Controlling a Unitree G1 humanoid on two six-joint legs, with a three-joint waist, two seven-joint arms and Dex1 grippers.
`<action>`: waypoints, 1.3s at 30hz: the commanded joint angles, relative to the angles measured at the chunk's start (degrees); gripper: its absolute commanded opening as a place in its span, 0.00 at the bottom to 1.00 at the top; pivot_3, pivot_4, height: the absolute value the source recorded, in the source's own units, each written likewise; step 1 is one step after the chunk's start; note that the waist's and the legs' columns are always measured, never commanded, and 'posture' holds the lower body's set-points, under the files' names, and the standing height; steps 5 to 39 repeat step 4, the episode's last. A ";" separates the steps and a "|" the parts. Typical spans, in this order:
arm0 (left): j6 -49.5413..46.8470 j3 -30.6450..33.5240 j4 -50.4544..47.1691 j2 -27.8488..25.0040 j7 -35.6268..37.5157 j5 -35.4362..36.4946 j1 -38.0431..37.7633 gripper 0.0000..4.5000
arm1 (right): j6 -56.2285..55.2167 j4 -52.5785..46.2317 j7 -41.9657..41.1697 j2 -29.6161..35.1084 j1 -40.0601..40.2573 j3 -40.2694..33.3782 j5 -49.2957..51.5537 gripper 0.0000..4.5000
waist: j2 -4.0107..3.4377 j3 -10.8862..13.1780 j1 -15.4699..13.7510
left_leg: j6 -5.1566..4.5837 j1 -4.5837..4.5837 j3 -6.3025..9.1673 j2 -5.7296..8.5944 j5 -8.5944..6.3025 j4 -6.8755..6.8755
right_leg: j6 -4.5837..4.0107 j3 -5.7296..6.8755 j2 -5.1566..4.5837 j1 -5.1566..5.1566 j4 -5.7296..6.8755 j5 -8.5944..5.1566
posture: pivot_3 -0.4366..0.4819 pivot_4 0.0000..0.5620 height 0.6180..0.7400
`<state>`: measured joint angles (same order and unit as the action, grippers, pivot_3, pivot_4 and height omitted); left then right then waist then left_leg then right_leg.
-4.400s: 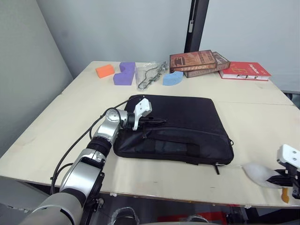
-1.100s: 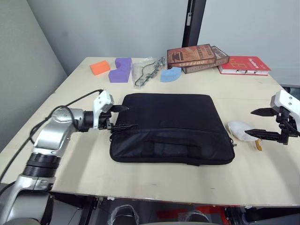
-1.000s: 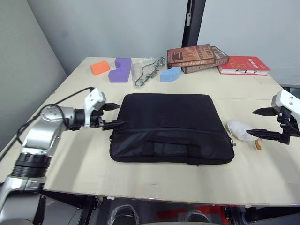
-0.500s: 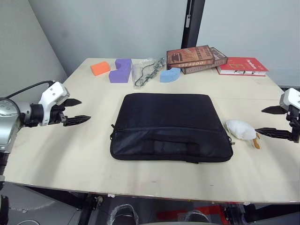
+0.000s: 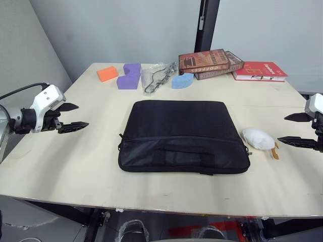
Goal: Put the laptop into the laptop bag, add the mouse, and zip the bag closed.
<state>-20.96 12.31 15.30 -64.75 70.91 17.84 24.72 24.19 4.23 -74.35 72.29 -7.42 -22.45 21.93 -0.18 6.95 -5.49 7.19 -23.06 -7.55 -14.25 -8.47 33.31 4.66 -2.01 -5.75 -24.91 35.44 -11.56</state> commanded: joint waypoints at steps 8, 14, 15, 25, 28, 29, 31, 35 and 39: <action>1.30 0.77 -0.03 -0.31 0.42 0.41 1.23 0.99 | 0.42 -0.65 0.01 1.66 -2.13 -0.45 -0.18 1.00 | 0.00 0.00 -0.01 | 0.00 0.01 0.00 0.00 0.00 0.05 | 0.00 -0.02 0.00 0.00 0.07 0.00 | 0.48 0.27 0.95; 1.30 0.77 -0.03 -0.31 0.42 0.41 1.23 0.99 | 0.42 -0.65 0.01 1.66 -2.13 -0.45 -0.18 1.00 | 0.00 0.00 -0.01 | 0.00 0.01 0.00 0.00 0.00 0.05 | 0.00 -0.02 0.00 0.00 0.07 0.00 | 0.48 0.27 0.95; 1.30 0.77 -0.03 -0.31 0.42 0.41 1.23 0.99 | 0.42 -0.65 0.01 1.66 -2.13 -0.45 -0.18 1.00 | 0.00 0.00 -0.01 | 0.00 0.01 0.00 0.00 0.00 0.05 | 0.00 -0.02 0.00 0.00 0.07 0.00 | 0.48 0.27 0.95; 1.30 0.77 -0.03 -0.31 0.42 0.41 1.23 0.99 | 0.42 -0.65 0.01 1.66 -2.13 -0.45 -0.18 1.00 | 0.00 0.00 -0.01 | 0.00 0.01 0.00 0.00 0.00 0.05 | 0.00 -0.02 0.00 0.00 0.07 0.00 | 0.48 0.27 0.95; 1.30 0.77 -0.03 -0.31 0.42 0.41 1.23 0.99 | 0.42 -0.65 0.01 1.66 -2.13 -0.45 -0.18 1.00 | 0.00 0.00 -0.01 | 0.00 0.01 0.00 0.00 0.00 0.05 | 0.00 -0.02 0.00 0.00 0.07 0.00 | 0.48 0.27 0.95; 1.30 0.77 -0.03 -0.31 0.42 0.41 1.23 0.99 | 0.42 -0.65 0.01 1.66 -2.13 -0.45 -0.18 1.00 | 0.00 0.00 -0.01 | 0.00 0.01 0.00 0.00 0.00 0.05 | 0.00 -0.02 0.00 0.00 0.07 0.00 | 0.48 0.27 0.95; 1.30 0.77 -0.03 -0.31 0.42 0.41 1.23 0.99 | 0.42 -0.65 0.01 1.66 -2.13 -0.45 -0.18 1.00 | 0.00 0.00 -0.01 | 0.00 0.01 0.00 0.00 0.00 0.05 | 0.00 -0.02 0.00 0.00 0.07 0.00 | 0.48 0.27 0.95; 1.30 0.77 -0.03 -0.31 0.42 0.41 1.23 0.99 | 0.42 -0.65 0.01 1.66 -2.13 -0.45 -0.18 1.00 | 0.00 0.00 -0.01 | 0.00 0.01 0.00 0.00 0.00 0.05 | 0.00 -0.02 0.00 0.00 0.07 0.00 | 0.48 0.27 0.95; 1.30 0.77 -0.03 -0.31 0.42 0.41 1.23 0.99 | 0.42 -0.65 0.01 1.66 -2.13 -0.45 -0.18 1.00 | 0.00 0.00 -0.01 | 0.00 0.01 0.00 0.00 0.00 0.05 | 0.00 -0.02 0.00 0.00 0.07 0.00 | 0.48 0.27 0.95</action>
